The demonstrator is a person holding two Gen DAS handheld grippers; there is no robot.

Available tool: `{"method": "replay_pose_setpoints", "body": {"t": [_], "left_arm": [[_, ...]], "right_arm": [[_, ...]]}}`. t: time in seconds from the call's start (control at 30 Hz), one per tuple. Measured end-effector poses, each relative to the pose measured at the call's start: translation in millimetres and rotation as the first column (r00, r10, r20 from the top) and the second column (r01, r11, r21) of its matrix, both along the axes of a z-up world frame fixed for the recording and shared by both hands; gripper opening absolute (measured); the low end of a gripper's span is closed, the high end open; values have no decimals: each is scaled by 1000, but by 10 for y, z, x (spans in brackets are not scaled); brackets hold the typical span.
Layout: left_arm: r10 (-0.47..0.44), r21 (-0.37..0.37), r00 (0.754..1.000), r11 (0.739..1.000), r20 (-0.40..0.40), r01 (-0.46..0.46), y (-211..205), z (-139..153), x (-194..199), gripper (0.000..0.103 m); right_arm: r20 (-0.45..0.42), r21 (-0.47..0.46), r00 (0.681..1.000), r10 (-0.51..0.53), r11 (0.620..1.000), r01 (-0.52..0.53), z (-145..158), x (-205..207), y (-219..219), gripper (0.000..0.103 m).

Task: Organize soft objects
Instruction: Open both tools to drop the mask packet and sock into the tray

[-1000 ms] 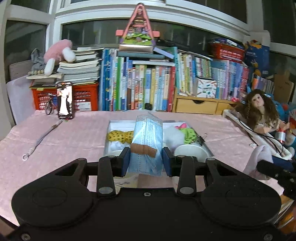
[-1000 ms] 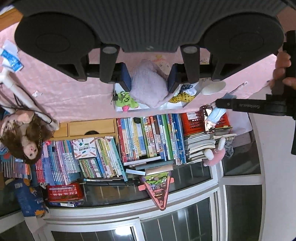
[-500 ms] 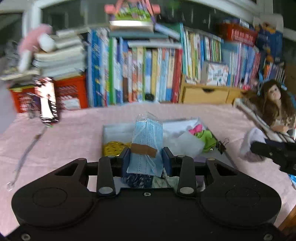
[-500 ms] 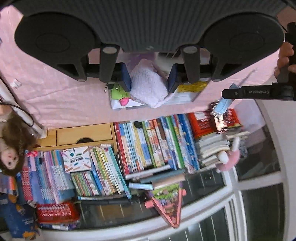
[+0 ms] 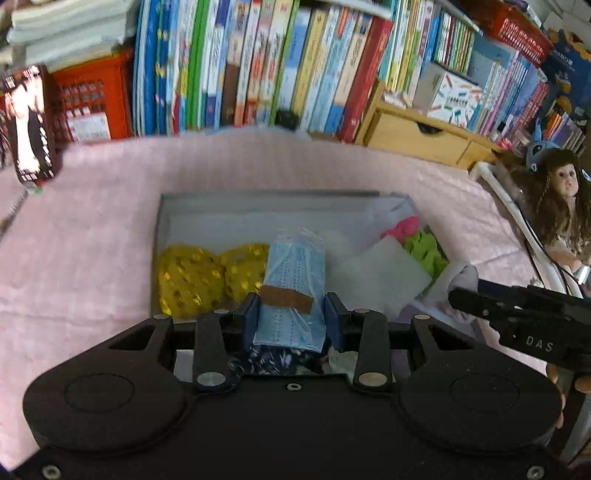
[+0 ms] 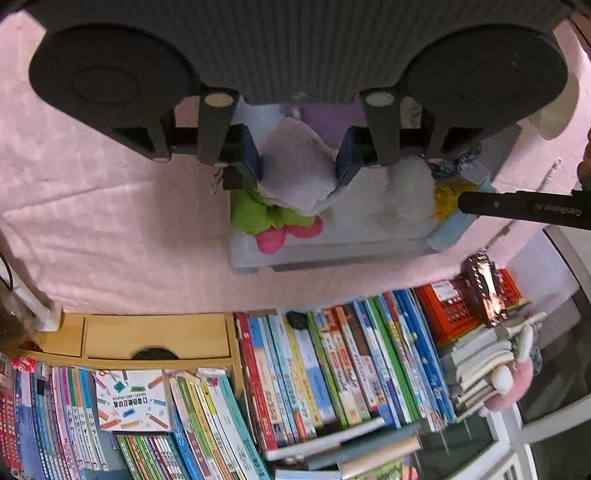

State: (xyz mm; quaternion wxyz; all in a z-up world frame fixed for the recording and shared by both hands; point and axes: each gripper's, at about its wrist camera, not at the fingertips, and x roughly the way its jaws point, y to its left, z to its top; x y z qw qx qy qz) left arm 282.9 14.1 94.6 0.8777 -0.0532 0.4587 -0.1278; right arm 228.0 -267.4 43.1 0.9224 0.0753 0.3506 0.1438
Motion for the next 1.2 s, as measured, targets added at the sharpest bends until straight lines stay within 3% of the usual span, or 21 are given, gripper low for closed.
{"method": "replay_pose_setpoints", "body": {"t": [0.17,0.27,0.33,0.43,0.6,0.97,1.2], "left_arm": [[0,25,1000,1000,-11,0,-64,-179,-4,37],[-4,27,1000,1000,-22,5,-77,-200,-22,48],[1,41,1000,999,6,-1,-78,-180,-57,56],[19,35,999,999,27,-20,-73,-130,-134,65],[13,32,997,999,71,-16,-80,25,-282,72],[7,21,979,1000,201,-11,-99,426,-864,76],[-9,25,950,1000,312,1,-79,611,-1463,82]], "right_arm": [[-20,11,1000,-3,1000,3,-113,9,-31,57],[-33,22,999,-22,999,23,-135,-48,-17,58],[0,6,1000,-24,1000,24,-111,-104,3,66],[20,15,999,-51,999,50,-62,-187,-9,69],[76,-21,995,-61,998,63,101,-345,10,75],[205,-70,975,-84,993,100,468,-799,41,83],[289,-62,952,-96,991,119,633,-1195,88,87]]}}
